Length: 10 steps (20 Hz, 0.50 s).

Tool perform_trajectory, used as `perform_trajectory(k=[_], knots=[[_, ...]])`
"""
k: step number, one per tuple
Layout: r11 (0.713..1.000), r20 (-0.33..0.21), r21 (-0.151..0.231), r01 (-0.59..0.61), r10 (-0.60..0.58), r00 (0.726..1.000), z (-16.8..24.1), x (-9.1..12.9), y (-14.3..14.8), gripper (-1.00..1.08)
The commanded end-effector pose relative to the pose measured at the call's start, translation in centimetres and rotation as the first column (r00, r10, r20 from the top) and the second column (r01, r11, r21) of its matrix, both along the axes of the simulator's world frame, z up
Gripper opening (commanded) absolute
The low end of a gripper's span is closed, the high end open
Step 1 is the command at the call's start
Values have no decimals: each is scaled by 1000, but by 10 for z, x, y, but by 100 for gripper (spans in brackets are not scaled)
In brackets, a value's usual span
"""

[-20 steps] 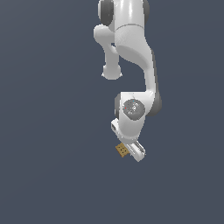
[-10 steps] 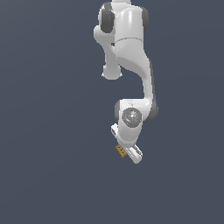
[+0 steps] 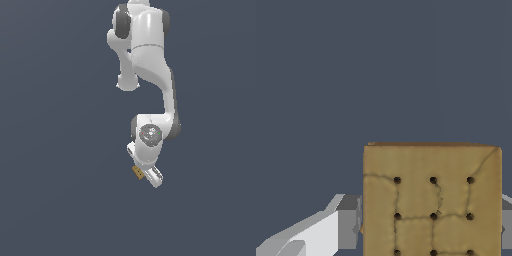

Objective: Pick up the object and move it to a goal position.

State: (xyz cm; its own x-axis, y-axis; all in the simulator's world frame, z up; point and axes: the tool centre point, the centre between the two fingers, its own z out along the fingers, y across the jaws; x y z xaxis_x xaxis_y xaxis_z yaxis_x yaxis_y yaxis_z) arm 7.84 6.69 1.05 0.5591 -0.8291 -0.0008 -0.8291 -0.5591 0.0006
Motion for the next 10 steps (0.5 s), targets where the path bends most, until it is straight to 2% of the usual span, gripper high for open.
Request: perform_trajectory(k=[1, 10], knots=[[1000, 1, 0, 0, 0, 1000, 0, 0, 0, -100], [1000, 0, 0, 0, 0, 1000, 6, -4, 4, -100]])
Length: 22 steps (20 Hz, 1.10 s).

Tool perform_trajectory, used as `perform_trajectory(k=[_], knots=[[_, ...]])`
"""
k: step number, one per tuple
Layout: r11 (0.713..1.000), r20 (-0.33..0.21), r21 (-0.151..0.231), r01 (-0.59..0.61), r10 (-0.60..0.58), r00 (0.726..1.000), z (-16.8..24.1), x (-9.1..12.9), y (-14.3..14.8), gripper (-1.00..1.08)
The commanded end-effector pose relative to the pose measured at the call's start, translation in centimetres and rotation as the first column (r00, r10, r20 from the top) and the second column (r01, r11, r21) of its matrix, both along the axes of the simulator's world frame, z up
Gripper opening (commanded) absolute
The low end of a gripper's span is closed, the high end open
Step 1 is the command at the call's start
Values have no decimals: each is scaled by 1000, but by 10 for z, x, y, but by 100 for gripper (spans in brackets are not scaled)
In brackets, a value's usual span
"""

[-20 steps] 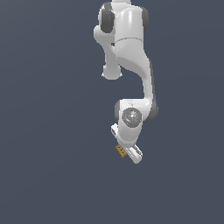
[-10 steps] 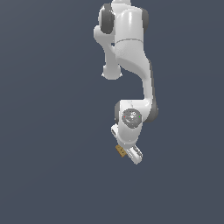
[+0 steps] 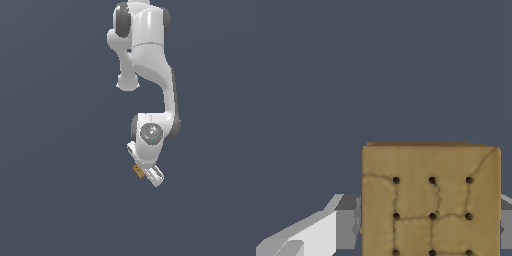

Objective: Pick up the object and move it to a goal position.

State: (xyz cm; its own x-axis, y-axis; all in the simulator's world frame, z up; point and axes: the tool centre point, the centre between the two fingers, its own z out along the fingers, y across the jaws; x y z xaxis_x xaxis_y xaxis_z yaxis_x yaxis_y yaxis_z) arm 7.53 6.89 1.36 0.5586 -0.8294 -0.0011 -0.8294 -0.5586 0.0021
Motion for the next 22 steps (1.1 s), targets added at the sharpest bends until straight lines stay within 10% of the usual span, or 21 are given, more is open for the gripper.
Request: perform_trajectory(k=[1, 22], knots=[[1000, 2, 0, -1, 1, 1000, 6, -2, 3, -100], [1000, 2, 1, -1, 1, 1000, 85, -50, 54, -100]])
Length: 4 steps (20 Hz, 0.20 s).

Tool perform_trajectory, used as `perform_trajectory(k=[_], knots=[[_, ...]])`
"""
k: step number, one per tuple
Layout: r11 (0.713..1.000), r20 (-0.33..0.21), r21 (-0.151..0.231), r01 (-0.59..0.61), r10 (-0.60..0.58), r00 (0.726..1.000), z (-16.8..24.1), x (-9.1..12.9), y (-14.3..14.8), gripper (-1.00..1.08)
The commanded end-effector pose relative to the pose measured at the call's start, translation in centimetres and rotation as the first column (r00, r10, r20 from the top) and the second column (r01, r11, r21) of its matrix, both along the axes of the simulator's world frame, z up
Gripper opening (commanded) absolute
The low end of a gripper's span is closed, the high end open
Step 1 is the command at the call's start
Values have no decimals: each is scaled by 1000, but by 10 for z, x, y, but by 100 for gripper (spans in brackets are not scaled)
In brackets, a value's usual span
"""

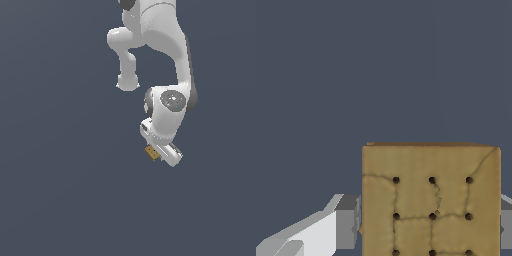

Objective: Pick up the object and move it to a goal position.

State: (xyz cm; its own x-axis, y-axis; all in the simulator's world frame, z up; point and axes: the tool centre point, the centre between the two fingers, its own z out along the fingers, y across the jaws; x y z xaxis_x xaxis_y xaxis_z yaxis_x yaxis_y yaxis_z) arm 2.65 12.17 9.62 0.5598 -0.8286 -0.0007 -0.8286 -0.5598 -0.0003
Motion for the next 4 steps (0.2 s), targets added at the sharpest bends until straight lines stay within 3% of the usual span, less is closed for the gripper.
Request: perform_trajectory(k=[1, 4], knots=[[1000, 0, 0, 1, -1, 1000, 3, -2, 2, -100], [1000, 0, 0, 1, -1, 1000, 3, -1, 2, -100]])
